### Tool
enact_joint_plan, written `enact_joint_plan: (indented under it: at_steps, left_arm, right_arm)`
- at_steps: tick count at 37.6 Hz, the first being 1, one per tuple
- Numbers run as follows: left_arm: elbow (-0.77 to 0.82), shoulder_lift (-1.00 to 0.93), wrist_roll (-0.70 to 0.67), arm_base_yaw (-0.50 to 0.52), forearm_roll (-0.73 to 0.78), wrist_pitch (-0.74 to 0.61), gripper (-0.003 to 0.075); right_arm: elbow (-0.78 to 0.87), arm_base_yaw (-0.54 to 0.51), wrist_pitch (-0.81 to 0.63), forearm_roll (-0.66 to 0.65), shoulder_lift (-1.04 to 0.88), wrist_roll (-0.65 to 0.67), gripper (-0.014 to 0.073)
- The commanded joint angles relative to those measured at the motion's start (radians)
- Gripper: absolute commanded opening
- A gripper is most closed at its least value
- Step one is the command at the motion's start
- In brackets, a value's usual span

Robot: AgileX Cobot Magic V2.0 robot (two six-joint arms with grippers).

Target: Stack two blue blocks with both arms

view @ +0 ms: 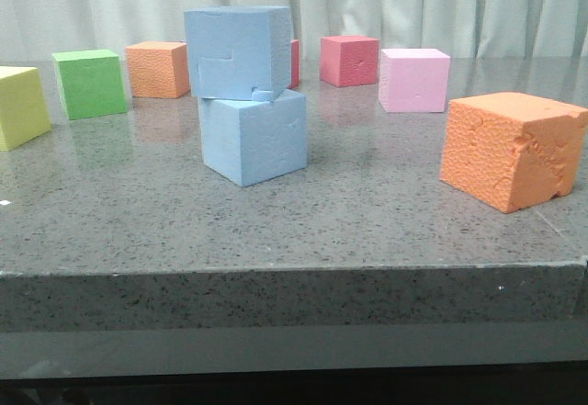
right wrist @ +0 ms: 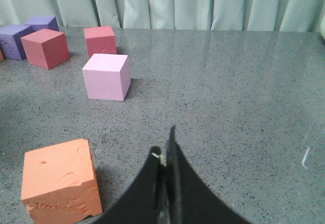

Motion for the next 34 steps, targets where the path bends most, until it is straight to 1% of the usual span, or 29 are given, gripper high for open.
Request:
enact_joint_plan:
  at_steps: [1, 8, 18, 20, 24, 27, 31, 34]
  left_arm:
    - [-0.033, -0.051, 0.003, -0.007, 0.012, -0.018, -0.002]
    - [-0.033, -0.055, 0.003, -0.007, 0.087, 0.053, -0.002]
    - [-0.033, -0.104, 0.003, -0.007, 0.126, 0.053, -0.002]
    - [-0.033, -0.119, 0.003, -0.007, 0.161, 0.053, -0.002]
    - [-0.023, -0.147, 0.003, -0.007, 0.289, 0.053, -0.002]
    - [-0.009, -0.169, 0.003, 0.003, 0.341, 0.053, -0.002]
    - [0.028, -0.209, 0.003, 0.033, 0.341, 0.045, -0.002]
    - [0.072, -0.248, 0.003, 0.056, 0.339, 0.014, -0.002]
  right_arm:
    - [-0.027, -0.002, -0.077, -0.007, 0.003, -0.006, -0.0068]
    - [-0.027, -0.002, -0.077, -0.007, 0.003, -0.006, -0.0068]
    - [-0.027, -0.002, -0.078, -0.007, 0.003, -0.006, -0.0068]
    - [-0.027, -0.002, -0.078, -0.007, 0.003, -0.006, -0.0068]
    - [-0.027, -0.002, -0.078, -0.007, 0.003, -0.006, -0.0068]
    - [-0.027, -0.002, -0.077, -0.007, 0.003, -0.006, -0.0068]
    - [-0.027, -0.002, -0.077, -0.007, 0.003, -0.006, -0.0068]
    - [-0.027, -0.002, -0.077, -0.007, 0.003, -0.006, -0.0068]
